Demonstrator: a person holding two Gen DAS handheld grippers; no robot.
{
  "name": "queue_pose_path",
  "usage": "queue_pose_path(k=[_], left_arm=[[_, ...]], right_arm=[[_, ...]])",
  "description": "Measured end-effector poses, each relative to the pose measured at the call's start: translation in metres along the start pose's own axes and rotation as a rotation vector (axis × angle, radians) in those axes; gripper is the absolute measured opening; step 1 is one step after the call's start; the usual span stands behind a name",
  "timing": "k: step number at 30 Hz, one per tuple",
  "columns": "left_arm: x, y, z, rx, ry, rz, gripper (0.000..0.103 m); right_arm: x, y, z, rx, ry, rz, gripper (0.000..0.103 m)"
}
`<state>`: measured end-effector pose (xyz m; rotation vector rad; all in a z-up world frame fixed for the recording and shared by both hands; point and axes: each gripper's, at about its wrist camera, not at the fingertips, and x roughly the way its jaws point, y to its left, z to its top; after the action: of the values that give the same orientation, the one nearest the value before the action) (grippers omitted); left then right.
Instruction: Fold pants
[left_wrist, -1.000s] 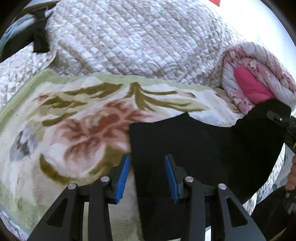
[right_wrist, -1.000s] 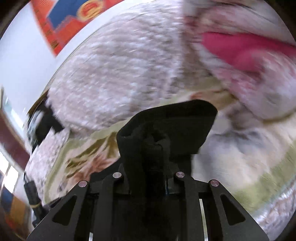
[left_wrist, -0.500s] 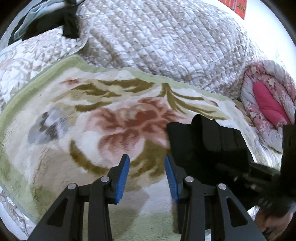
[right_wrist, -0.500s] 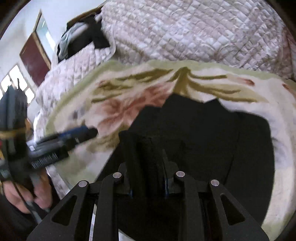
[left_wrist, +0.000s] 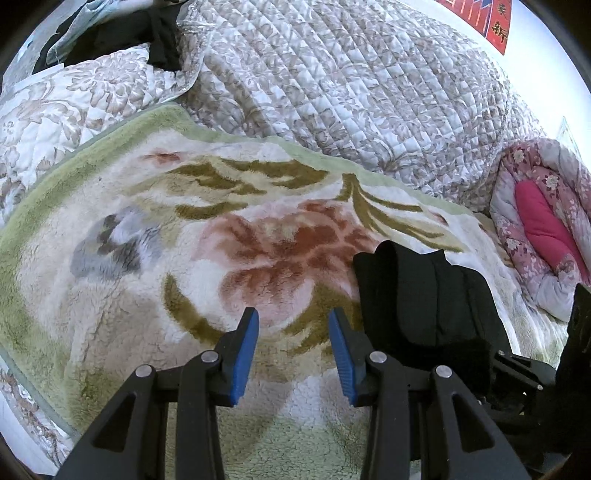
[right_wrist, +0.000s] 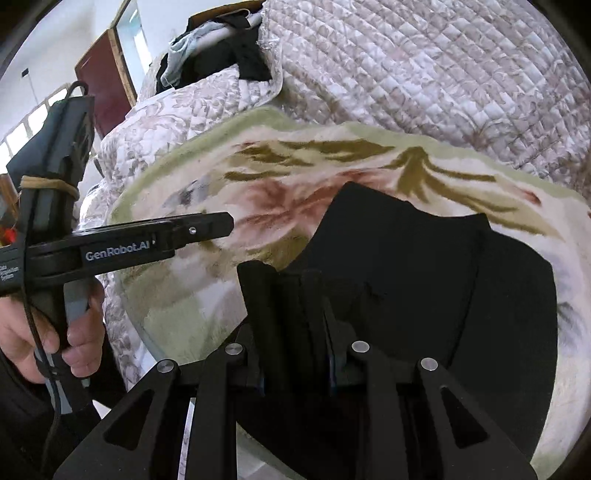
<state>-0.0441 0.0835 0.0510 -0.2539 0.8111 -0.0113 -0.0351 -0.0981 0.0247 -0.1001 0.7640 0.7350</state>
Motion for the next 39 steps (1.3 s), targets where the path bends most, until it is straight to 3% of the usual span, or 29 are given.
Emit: queue_pose_path(k=[6,9,11,17,19,21,22,23,25,29,33,37,39], left_arm=[[0.000,-0.004,0.000,0.008,0.001,-0.006,0.042],[0.000,-0.006,0.001,0.017,-0.006,-0.005,0.042],[-0.002,-0.005,0.001,0.019,-0.015,0.002,0.042],[-0.009,0.000,0.005,-0.008,-0.039,0.007,0.042],[-0.011,-0.002,0.007,-0.014,-0.046,-0.004,0.042],[-0.012,-0.007,0.010,-0.012,-0.050,-0.020,0.042],[-0.012,-0.012,0.012,-0.008,-0.050,-0.037,0.042],[-0.011,-0.017,0.014,-0.004,-0.046,-0.055,0.042],[-0.008,-0.032,0.021,0.013,-0.032,-0.103,0.042],[0.003,-0.074,0.036,0.128,-0.017,-0.192,0.042],[0.034,-0.110,0.043,0.250,0.012,-0.226,0.042],[0.070,-0.111,0.026,0.277,0.099,-0.165,0.042],[0.069,-0.107,0.016,0.298,0.064,-0.132,0.042]], right_arm=[[0.002,0.004,-0.006,-0.037,0.006,0.006,0.024],[-0.001,0.006,-0.008,-0.058,-0.011,0.042,0.041],[-0.006,0.009,-0.008,-0.072,-0.004,0.078,0.058],[-0.051,-0.004,0.003,-0.029,-0.125,0.139,0.058],[-0.070,-0.021,0.009,0.024,-0.187,0.095,0.058],[-0.079,-0.044,0.012,0.095,-0.207,-0.021,0.058],[-0.077,-0.056,0.012,0.127,-0.179,-0.090,0.052],[-0.071,-0.070,0.013,0.160,-0.137,-0.147,0.030],[-0.060,-0.100,0.012,0.239,-0.059,-0.200,0.018],[-0.049,-0.129,0.019,0.279,-0.015,-0.227,0.017],[-0.031,-0.143,0.028,0.297,-0.008,-0.214,0.017],[0.004,-0.160,0.019,0.303,0.083,-0.249,0.014],[0.005,-0.171,0.018,0.323,0.057,-0.236,0.013]])
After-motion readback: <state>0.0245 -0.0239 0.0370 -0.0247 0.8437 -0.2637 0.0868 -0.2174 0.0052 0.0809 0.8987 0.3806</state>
